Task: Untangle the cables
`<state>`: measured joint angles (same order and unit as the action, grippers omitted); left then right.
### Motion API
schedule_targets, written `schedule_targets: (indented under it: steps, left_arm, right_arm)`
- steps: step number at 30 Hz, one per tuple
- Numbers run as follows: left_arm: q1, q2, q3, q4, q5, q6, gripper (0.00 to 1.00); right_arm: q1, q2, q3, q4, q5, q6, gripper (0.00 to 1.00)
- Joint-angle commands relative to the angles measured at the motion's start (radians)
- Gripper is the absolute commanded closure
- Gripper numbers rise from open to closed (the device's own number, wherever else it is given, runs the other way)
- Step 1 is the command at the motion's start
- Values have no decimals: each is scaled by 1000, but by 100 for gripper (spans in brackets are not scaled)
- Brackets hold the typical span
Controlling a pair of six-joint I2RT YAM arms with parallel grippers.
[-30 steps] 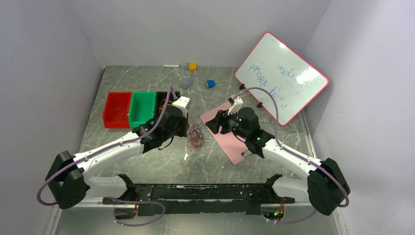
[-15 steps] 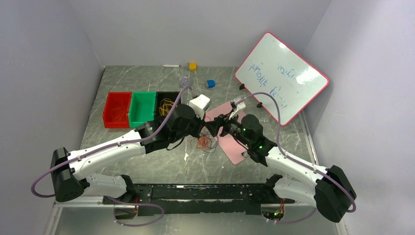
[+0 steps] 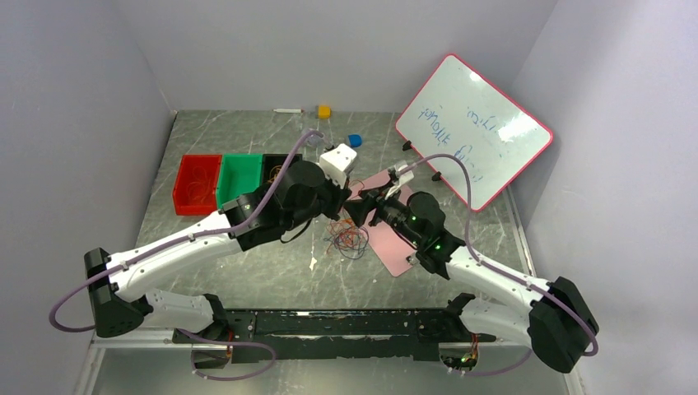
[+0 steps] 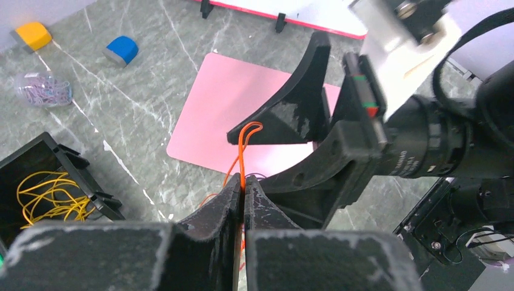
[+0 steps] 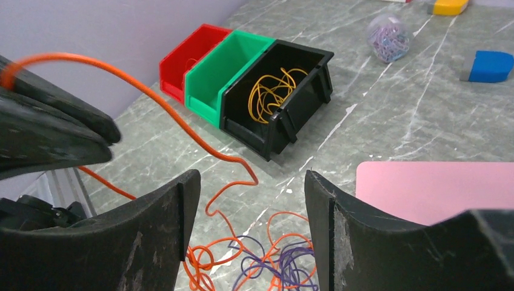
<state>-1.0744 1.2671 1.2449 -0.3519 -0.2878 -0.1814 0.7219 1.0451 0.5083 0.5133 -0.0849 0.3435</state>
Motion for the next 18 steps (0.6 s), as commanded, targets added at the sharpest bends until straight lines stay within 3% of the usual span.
schedule_targets:
  steps: [1, 9, 13, 18]
  left_arm:
    - [-4, 12, 51, -15, 32, 22, 93]
    - [-3, -14, 61, 16, 31, 10, 93]
    - [5, -6, 114, 21, 14, 35, 93]
    - [31, 11, 223, 3, 13, 86, 93]
  right_arm:
    - [2, 36, 8, 68, -15, 18, 33]
    - [4, 123, 16, 139, -46, 64, 37]
    - [7, 208, -1, 152, -148, 84, 40]
    - [33, 270, -55, 198, -142, 114, 47]
